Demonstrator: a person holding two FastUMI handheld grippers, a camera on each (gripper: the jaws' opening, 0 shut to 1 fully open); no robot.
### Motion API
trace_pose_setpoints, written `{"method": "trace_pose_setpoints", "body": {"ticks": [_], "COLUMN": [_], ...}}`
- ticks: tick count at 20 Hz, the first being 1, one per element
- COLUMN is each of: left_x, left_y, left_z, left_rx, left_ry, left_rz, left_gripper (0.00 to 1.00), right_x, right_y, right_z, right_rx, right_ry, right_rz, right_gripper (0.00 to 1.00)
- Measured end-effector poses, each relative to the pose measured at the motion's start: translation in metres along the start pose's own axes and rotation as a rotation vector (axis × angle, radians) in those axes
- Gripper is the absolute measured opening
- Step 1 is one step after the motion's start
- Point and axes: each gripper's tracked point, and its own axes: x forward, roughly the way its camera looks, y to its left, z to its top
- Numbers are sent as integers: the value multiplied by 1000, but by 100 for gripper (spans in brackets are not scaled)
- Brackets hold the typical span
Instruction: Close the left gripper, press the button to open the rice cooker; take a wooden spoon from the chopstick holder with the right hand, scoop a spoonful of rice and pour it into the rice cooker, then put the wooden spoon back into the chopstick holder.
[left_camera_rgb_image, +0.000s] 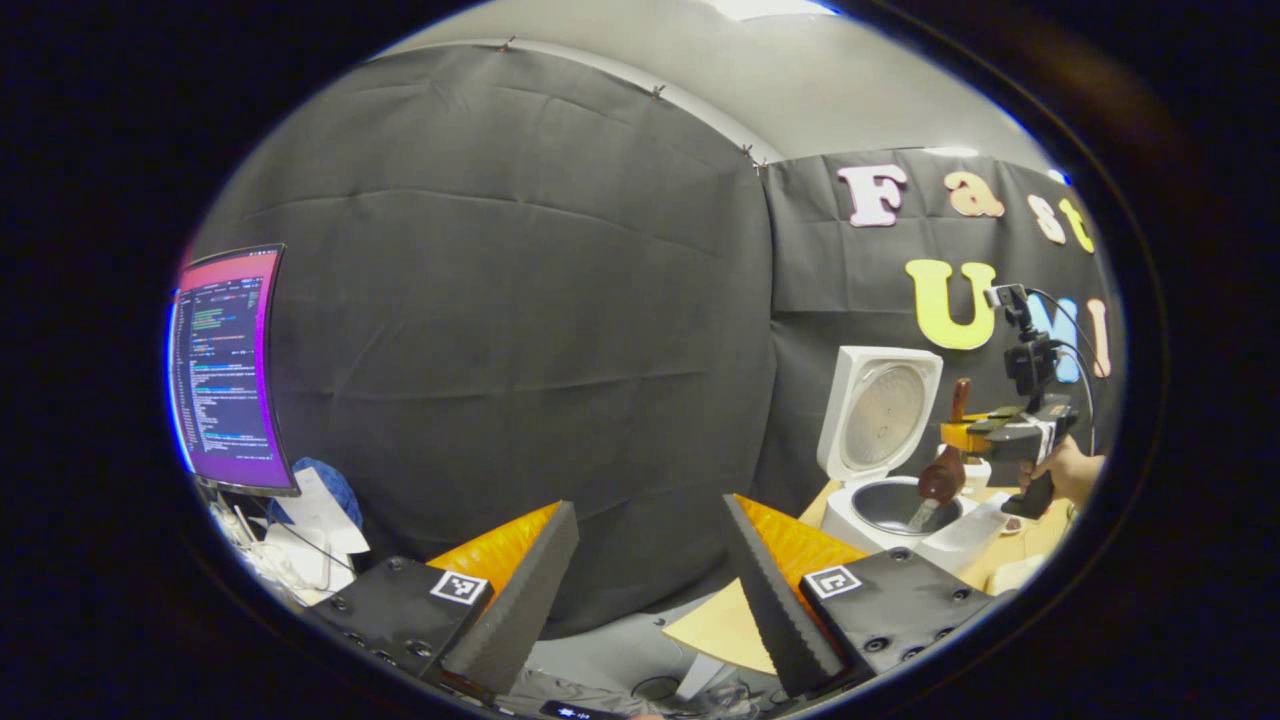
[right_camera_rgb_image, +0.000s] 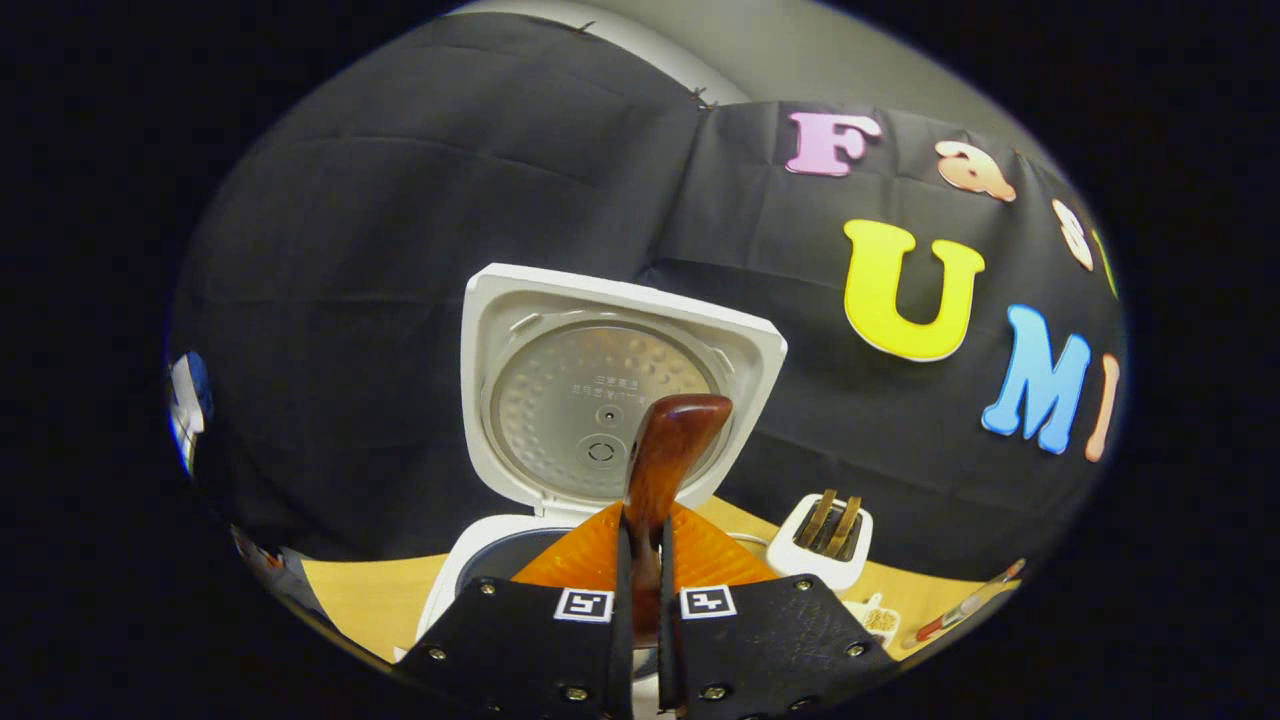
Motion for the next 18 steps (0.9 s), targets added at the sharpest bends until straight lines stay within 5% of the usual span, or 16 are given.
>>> {"method": "trace_pose_setpoints", "body": {"ticks": [5, 8, 18], "left_x": [-1, -3, -3], "left_y": [-2, -5, -31], "left_z": [-2, -1, 21], "left_rx": [-8, -8, 17], "left_ry": [-1, -2, -49], "left_rz": [1, -7, -69], "left_gripper": [100, 96, 99], "right_x": [-8, -7, -22], "right_y": [2, 2, -17], "right_z": [7, 0, -8], "right_rx": [-178, -134, 531], "right_ry": [-46, -11, 58], "right_rz": [-13, -2, 68], "right_gripper": [10, 10, 10]}}
